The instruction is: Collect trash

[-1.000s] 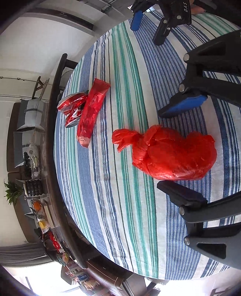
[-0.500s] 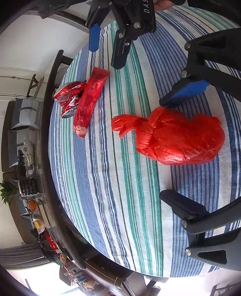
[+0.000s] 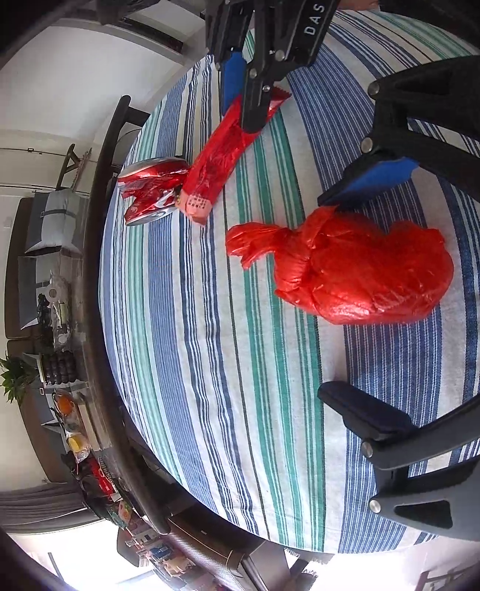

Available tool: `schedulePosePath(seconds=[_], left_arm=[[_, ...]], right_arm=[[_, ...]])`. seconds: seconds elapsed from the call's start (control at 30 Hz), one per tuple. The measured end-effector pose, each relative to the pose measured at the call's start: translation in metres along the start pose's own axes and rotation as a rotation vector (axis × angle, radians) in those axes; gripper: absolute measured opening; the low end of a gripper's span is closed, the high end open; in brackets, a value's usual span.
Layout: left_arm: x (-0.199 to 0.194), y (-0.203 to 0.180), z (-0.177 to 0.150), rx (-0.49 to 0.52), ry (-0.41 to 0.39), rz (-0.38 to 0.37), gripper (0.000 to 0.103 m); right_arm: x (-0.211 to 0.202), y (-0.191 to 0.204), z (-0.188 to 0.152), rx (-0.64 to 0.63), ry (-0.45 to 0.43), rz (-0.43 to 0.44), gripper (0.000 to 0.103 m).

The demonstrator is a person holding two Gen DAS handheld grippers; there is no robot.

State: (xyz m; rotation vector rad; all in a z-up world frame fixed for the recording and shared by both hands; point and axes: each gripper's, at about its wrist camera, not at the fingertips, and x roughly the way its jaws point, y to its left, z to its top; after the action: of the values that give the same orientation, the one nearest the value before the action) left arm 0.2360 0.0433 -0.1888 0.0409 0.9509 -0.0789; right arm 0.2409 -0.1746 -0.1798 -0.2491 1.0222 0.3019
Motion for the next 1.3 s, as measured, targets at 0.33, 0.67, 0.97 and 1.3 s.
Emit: schedulePosePath(seconds=[0.33,0.67,0.97,1.3], left_arm=[[-0.002,-0.004,-0.005,-0.032,-0.013,0.028,0.095],[-0.003,0.001,-0.008,0.038,-0.006,-0.023,0.097],[-0.002,0.003,-0.003,0.056,0.046,-0.056,0.099],[-0.005,0.004,0.003,0.056,0.029,-0.072,0.099]], right_arm=[[-0.058,-0.028,-0.088,0.21,-0.123,-0.181,0.026],[-0.026,-0.01,-0.074,0.204,-0.07,-0.119,0.087],[-0.023,-0.013,-0.076,0.215,-0.051,-0.099,0.1],[-0.04,-0.052,-0.044,0.31,0.06,0.033,0.079]])
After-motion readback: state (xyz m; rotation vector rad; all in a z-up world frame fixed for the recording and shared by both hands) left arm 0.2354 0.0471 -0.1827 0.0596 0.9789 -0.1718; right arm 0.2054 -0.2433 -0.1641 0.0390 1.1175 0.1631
